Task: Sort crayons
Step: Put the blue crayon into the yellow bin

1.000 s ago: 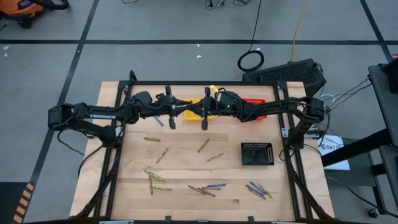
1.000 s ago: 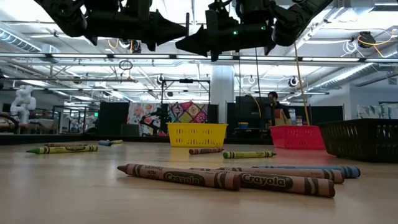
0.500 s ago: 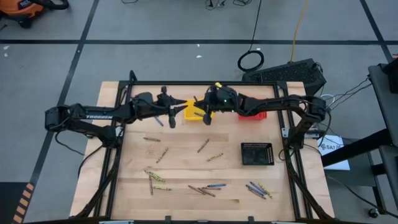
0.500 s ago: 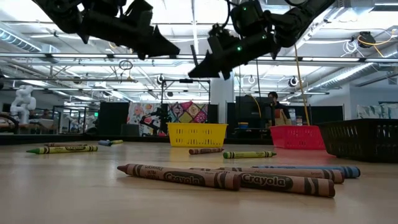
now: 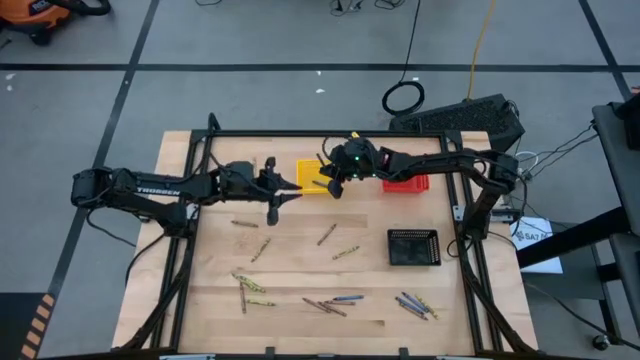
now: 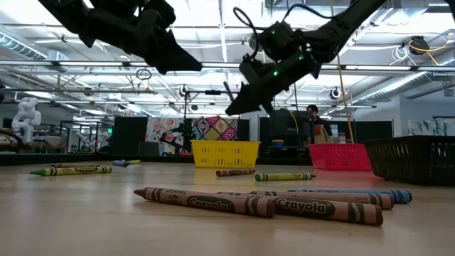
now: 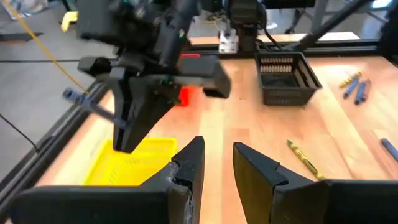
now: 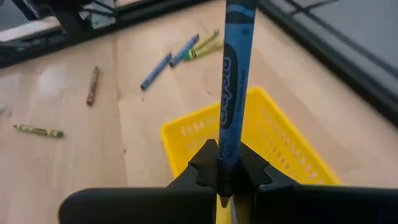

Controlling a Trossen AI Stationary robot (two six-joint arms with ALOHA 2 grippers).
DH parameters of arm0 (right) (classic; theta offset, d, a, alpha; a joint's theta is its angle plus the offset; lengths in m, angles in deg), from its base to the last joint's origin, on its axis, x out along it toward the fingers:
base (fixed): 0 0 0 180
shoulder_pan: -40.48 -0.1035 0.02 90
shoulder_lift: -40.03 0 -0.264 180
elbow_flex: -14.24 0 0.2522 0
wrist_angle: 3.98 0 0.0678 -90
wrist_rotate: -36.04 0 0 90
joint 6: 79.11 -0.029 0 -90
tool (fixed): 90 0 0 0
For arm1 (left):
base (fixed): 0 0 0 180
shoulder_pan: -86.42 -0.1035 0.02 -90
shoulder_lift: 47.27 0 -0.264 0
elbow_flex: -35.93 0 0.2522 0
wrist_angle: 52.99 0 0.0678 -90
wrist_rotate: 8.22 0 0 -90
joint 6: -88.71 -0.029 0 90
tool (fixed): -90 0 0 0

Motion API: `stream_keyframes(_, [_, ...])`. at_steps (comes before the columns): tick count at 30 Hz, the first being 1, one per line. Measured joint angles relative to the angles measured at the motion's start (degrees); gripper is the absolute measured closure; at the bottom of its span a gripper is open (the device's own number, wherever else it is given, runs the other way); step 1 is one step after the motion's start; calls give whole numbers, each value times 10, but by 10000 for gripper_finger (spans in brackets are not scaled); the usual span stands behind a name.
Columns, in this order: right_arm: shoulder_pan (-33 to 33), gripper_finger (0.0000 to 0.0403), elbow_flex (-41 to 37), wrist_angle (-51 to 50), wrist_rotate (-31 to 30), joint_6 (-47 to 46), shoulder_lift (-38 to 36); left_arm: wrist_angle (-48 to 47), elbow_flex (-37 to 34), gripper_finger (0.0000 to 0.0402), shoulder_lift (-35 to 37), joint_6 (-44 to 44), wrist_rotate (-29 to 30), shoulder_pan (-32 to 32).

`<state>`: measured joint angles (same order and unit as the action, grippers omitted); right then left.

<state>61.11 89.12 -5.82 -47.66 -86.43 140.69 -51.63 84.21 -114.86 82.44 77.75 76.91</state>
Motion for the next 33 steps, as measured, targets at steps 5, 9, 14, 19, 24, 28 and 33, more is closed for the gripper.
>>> stream_keyframes(5, [0, 401, 21, -12, 0, -13, 49, -9, 0, 311, 0, 0, 0, 9])
stream_keyframes(9, [0, 401, 57, -65, 13, -12, 79, -20, 0, 311, 0, -1, 0, 9])
stream_keyframes(14, [0, 401, 107, -152, 29, -1, 102, -26, 0, 311, 0, -1, 0, 9])
stream_keyframes(19, [0, 398, 133, -231, 24, 13, 109, -29, 0, 311, 0, -1, 0, 9])
stream_keyframes(24, [0, 388, 133, -238, -5, 16, 109, -40, 0, 311, 0, -1, 0, 9])
stream_keyframes(28, [0, 374, 133, -236, -6, 20, 109, -41, 0, 311, 0, -1, 0, 9])
stream_keyframes(33, [-1, 343, 133, -234, -46, 25, 109, -41, 0, 311, 0, -1, 7, 9])
